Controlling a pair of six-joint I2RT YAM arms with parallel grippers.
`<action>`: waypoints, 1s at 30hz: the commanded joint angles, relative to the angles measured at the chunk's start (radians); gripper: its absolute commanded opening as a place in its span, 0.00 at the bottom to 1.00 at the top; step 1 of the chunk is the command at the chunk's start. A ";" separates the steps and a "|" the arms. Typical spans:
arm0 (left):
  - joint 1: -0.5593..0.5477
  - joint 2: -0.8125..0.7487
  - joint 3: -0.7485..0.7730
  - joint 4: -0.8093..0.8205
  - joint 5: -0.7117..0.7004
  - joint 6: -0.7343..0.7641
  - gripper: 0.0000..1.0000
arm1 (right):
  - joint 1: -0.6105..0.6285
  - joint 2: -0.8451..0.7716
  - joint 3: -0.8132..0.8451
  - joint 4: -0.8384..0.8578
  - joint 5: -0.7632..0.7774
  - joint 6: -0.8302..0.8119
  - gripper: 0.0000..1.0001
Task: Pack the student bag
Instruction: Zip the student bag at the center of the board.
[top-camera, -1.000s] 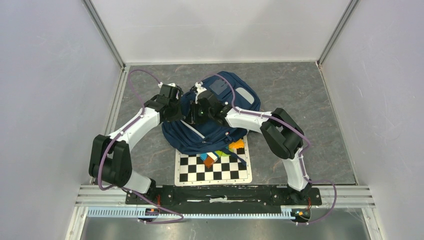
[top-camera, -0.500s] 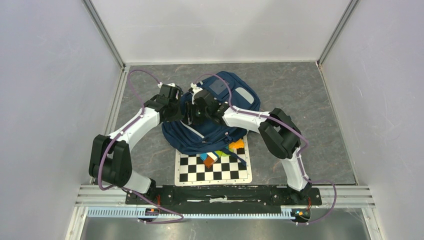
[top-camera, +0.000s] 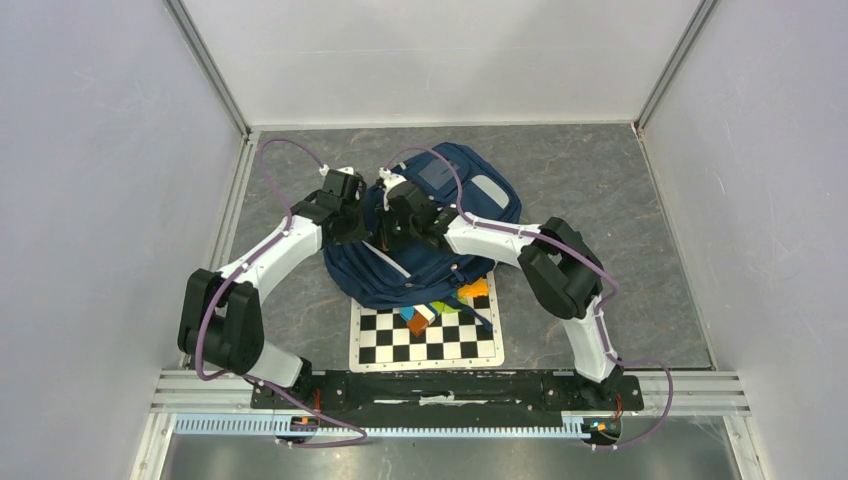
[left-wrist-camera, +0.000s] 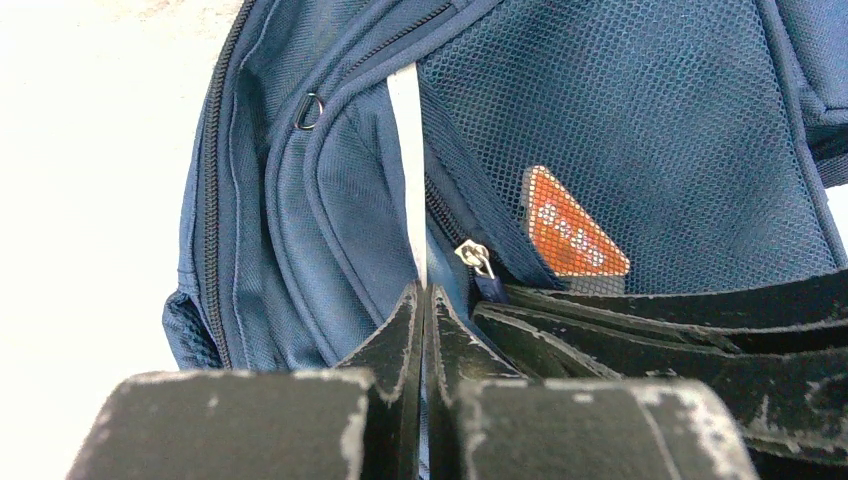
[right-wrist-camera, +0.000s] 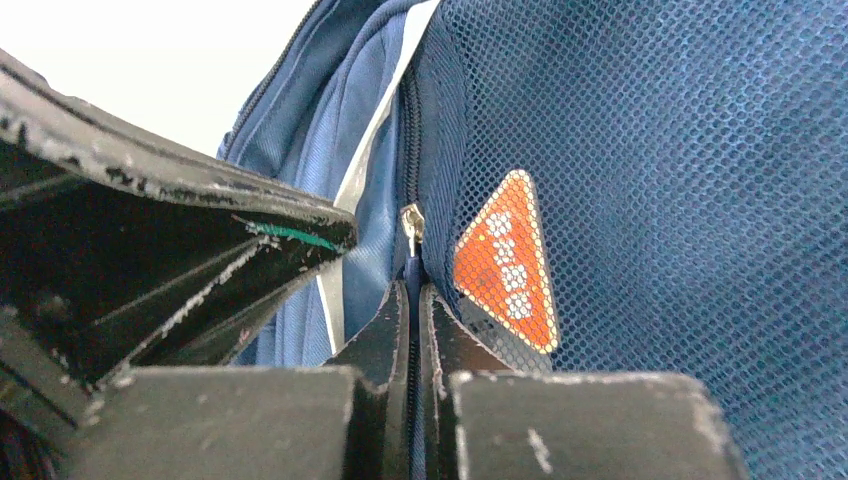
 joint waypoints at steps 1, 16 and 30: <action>-0.002 -0.006 0.013 -0.053 -0.038 0.000 0.02 | -0.015 -0.039 -0.056 -0.202 0.064 -0.093 0.00; -0.002 -0.005 0.012 -0.048 -0.064 0.007 0.02 | -0.037 -0.077 -0.025 -0.381 -0.147 -0.195 0.00; -0.001 -0.008 0.032 -0.044 -0.078 0.015 0.02 | -0.057 -0.235 -0.161 -0.529 -0.258 -0.299 0.00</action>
